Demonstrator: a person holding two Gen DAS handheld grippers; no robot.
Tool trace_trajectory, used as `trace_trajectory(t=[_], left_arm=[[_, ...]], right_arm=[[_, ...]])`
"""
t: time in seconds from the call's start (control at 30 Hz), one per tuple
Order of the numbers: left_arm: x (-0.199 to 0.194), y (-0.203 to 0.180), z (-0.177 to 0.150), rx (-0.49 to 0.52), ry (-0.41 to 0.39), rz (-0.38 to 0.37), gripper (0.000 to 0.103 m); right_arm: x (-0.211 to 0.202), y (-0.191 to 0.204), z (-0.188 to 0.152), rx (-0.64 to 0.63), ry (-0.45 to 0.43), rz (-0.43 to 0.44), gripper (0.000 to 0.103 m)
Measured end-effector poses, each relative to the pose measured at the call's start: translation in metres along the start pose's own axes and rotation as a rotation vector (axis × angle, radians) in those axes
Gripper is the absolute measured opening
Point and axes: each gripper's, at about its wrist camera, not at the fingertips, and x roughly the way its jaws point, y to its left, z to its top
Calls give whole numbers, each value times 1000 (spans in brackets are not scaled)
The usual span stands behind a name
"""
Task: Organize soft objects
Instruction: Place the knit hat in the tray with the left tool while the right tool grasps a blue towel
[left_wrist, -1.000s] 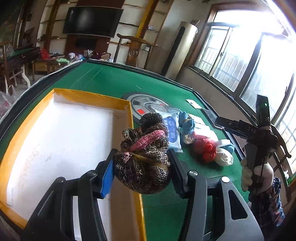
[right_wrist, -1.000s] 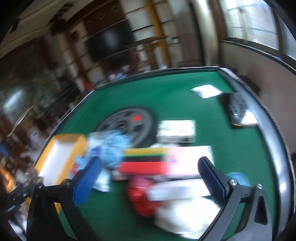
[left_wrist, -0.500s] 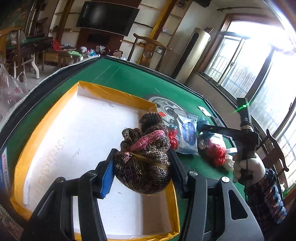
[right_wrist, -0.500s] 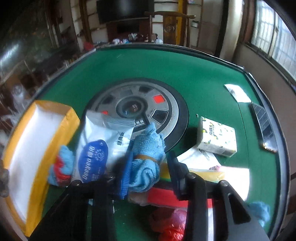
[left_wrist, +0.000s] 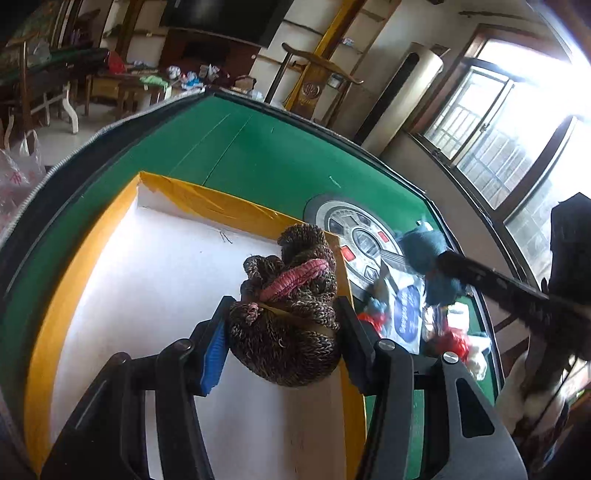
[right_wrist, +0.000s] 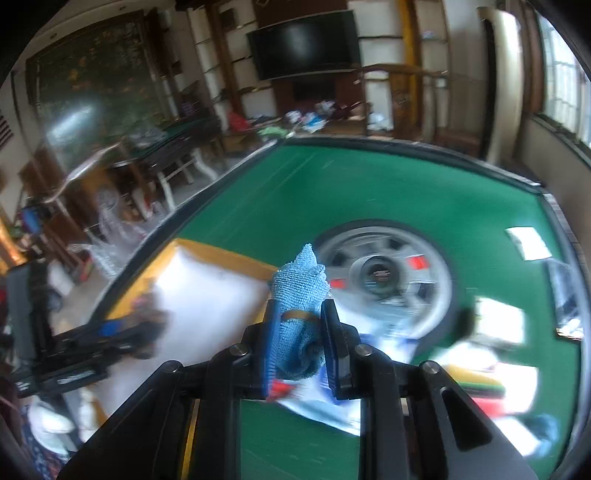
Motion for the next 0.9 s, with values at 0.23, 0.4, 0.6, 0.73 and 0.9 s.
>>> trace_trajectory(t=[0.23, 0.4, 0.6, 0.73, 0.9], left_arm=[[36, 25, 2, -71, 59, 45, 57], [28, 38, -5, -112, 57, 14, 65], [23, 49, -21, -157, 86, 21, 72], [12, 59, -24, -184, 74, 36, 75], [-5, 76, -25, -197, 40, 72, 75]], right_arm=[[70, 45, 8, 9, 108, 95, 23], [103, 57, 7, 1, 170, 76, 46], [91, 55, 0, 2, 106, 63, 53], [61, 34, -7, 32, 50, 53, 60], [15, -6, -23, 67, 9, -7, 60]])
